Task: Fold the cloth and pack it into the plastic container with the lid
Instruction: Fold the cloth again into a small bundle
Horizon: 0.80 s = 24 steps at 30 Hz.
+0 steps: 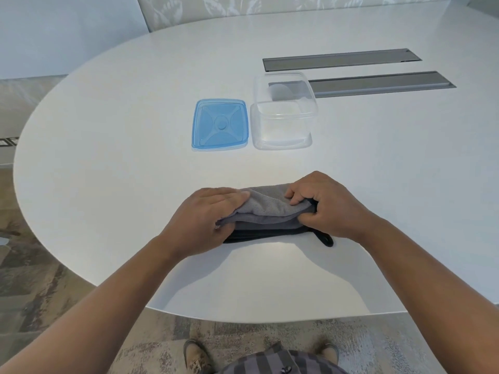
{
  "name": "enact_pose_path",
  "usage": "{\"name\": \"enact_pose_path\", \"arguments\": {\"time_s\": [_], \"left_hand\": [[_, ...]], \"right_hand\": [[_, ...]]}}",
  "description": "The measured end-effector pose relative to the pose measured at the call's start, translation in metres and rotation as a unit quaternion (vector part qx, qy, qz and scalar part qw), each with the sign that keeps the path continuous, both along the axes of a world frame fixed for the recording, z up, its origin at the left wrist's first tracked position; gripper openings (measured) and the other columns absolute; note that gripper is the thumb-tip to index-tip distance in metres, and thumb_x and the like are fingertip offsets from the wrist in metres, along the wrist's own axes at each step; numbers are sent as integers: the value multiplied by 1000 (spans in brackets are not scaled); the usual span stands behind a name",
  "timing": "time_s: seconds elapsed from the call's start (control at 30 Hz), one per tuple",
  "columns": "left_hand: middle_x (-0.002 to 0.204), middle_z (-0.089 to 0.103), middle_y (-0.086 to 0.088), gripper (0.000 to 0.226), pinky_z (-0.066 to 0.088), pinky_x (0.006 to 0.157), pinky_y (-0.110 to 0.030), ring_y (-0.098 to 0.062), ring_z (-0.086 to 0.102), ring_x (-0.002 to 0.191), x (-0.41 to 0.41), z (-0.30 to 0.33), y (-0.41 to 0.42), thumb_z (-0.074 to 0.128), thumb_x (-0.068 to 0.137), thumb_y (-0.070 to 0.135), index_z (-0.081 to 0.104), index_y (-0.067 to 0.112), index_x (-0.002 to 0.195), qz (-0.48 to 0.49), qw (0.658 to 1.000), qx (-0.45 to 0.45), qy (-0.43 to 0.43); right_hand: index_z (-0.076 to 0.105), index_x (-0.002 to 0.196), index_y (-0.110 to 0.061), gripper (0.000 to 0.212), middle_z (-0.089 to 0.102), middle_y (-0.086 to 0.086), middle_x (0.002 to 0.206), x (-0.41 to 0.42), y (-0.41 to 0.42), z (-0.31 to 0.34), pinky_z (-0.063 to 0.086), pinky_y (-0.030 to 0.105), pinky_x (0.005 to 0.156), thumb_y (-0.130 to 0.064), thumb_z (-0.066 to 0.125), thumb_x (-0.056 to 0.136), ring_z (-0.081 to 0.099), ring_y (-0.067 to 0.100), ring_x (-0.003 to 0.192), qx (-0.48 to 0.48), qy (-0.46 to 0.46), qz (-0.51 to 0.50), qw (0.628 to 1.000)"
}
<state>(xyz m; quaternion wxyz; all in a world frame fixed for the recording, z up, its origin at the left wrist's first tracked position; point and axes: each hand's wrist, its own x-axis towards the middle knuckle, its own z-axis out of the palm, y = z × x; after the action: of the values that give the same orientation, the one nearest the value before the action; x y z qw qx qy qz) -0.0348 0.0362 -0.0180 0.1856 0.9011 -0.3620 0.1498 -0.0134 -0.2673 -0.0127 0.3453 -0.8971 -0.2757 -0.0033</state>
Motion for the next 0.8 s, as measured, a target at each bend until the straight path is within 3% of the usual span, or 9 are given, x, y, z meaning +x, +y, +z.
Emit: {"name": "enact_pose_path", "arguments": {"time_s": [0.1,0.23,0.33,0.53,0.57,0.63,0.7,0.73,0.8], "left_hand": [[138,66,-7,45,50,104,-38,-27,63,127,-11,-12,1,44,95,7,65,3,135,-15,1000,12,-18],[148,57,-9,45,45,111,-51,-31,53,138,-17,-24,5,32,106,9,61,7,141,-21,999,31,-6],[151,54,-9,49,42,113,-53,-32,48,142,-19,-26,4,38,99,3,59,7,143,-17,999,44,24],[152,52,-5,57,30,122,-40,-23,42,147,-27,-17,4,46,86,18,62,7,140,-9,995,4,97],[150,55,-3,52,30,121,-35,-19,44,146,-29,-15,2,50,88,24,67,9,135,1,993,-26,119],[138,66,4,40,38,115,-27,-2,50,138,-28,-9,-4,51,95,38,81,15,109,51,979,-102,167],[116,74,14,42,47,98,-23,15,54,117,-20,-2,-14,51,96,46,79,19,78,118,970,-127,169],[108,74,16,38,47,91,-23,13,56,107,-17,2,-21,54,96,43,76,19,76,142,971,-123,150],[106,73,9,21,45,86,-22,-2,57,98,-10,7,-36,60,97,24,77,15,89,155,974,-124,114]], "right_hand": [[74,91,-30,31,71,-25,106,0,-3,1,52,28,86,-11,68,69,64,4,103,-1,17,-38,999],[76,94,-34,37,62,-45,97,-3,-8,-1,50,15,80,-6,69,71,65,-7,103,-5,62,-69,996],[75,96,-37,38,57,-50,100,-9,-10,-2,53,29,92,-7,70,73,63,-7,109,-50,79,-57,994],[76,91,-44,22,59,-44,117,-11,-12,19,51,33,98,-28,74,76,56,-14,115,-106,150,-22,983],[77,85,-41,12,60,-41,120,-12,-10,26,50,31,96,-37,72,75,53,-18,114,-129,160,-15,979],[74,72,-28,24,68,-32,110,-14,-1,37,50,26,85,-49,63,77,53,-23,105,-161,143,-16,976],[55,62,-18,36,65,-9,78,-15,14,44,50,36,68,-45,52,86,62,3,77,-175,49,-33,983],[46,63,-19,33,57,-3,70,-16,26,46,49,41,65,-38,47,90,58,16,69,-188,-11,-40,981],[46,73,-21,20,55,-4,77,-15,51,46,47,44,70,-25,44,92,57,28,77,-195,-73,-50,977]]}}
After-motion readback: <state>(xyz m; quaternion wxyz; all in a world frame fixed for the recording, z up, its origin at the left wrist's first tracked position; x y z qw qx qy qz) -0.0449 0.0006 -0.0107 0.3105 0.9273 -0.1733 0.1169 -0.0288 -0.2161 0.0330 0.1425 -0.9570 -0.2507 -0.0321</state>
